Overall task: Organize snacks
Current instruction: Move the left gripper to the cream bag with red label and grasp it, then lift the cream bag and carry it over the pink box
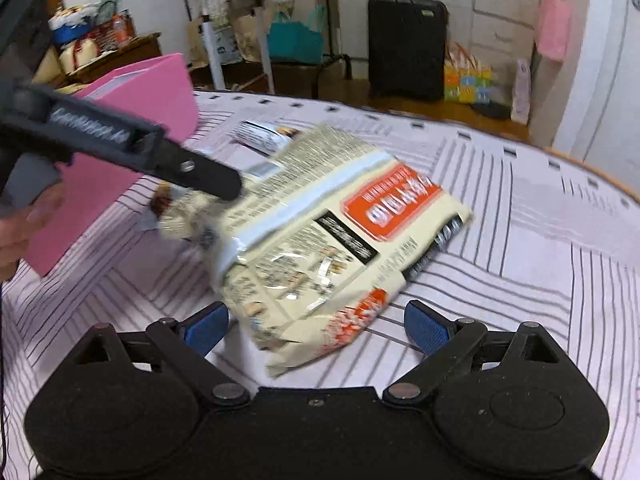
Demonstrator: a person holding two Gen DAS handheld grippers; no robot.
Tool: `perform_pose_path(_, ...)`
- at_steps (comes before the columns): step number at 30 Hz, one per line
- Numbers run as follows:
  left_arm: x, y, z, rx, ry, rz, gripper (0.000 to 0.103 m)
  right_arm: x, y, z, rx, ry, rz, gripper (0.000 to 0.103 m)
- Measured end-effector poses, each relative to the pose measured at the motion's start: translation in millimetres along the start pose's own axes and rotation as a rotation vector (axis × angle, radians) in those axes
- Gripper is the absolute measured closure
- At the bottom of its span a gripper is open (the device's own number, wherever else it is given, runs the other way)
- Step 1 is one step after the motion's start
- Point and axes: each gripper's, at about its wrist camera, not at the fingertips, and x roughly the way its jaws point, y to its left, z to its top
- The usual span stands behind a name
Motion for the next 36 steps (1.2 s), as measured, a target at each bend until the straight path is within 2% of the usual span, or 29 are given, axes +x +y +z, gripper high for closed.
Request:
perform_pose_path(4, 10, -2, -2, -0.008, 0.035, -0.036, 0.047, 3, -2, -5, -0.021, -0.025, 0.031, 0.001)
perform_pose_path(8, 13, 0, -3, -0.049, 0.048, -0.079, 0.058, 11, 13, -4, -0.047, -0.049, -0.007, 0.000)
perform_pose_path(10, 15, 4, -3, -0.095, 0.066, -0.094, 0.059, 17, 22, -4, -0.059, -0.064, -0.027, 0.000)
perform_pose_path(13, 15, 4, -6, -0.098, 0.063, -0.099, 0.059, 22, 30, -5, -0.043, -0.097, -0.084, 0.000)
perform_pose_path(16, 14, 1, -8, -0.085, 0.053, -0.093, 0.060, 22, 31, -3, -0.026, -0.095, -0.095, 0.000)
perform_pose_path(18, 13, 0, -7, -0.077, 0.054, -0.101, 0.061, 19, 31, -3, -0.007, -0.108, -0.110, 0.004)
perform_pose_path(20, 11, -5, -8, -0.047, 0.054, -0.097, 0.061, 18, 32, -3, -0.010, -0.112, -0.122, 0.007)
perform_pose_path(24, 7, -16, -10, 0.025, 0.048, -0.062, 0.061, 17, 36, -2, -0.012, -0.096, -0.133, 0.008)
perform_pose_path(31, -5, -19, -10, 0.032, 0.045, -0.087, 0.062, 6, 49, 4, -0.002, -0.080, -0.172, 0.008)
perform_pose_path(36, -24, -22, -10, 0.015, 0.046, -0.127, 0.062, -18, 61, 4, -0.018, -0.084, -0.206, 0.008)
